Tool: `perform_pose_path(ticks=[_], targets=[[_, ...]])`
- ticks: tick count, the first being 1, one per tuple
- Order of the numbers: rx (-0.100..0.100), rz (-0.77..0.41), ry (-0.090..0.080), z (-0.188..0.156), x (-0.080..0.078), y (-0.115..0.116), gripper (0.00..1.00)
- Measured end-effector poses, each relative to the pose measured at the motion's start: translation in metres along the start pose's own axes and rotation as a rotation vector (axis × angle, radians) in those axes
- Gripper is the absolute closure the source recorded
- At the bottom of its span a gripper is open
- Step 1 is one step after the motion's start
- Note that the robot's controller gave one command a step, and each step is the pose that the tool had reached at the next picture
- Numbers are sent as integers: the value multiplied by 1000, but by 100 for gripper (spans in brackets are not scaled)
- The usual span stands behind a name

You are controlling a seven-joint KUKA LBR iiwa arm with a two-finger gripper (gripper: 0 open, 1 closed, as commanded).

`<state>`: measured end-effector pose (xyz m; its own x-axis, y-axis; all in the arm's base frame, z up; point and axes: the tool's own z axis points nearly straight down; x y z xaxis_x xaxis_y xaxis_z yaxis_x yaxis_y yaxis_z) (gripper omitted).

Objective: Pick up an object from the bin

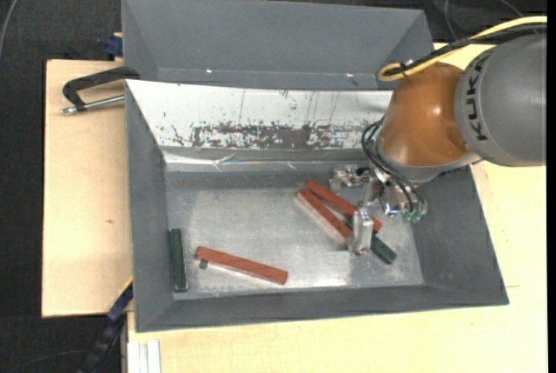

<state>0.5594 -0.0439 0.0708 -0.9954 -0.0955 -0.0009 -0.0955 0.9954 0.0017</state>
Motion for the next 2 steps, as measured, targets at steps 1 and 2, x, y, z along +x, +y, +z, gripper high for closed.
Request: perform_pose_path(ticks=[1,2], targets=[[2,1,-3,-1,-1,-1,100],[3,-6,-14,-153,7,30,100]])
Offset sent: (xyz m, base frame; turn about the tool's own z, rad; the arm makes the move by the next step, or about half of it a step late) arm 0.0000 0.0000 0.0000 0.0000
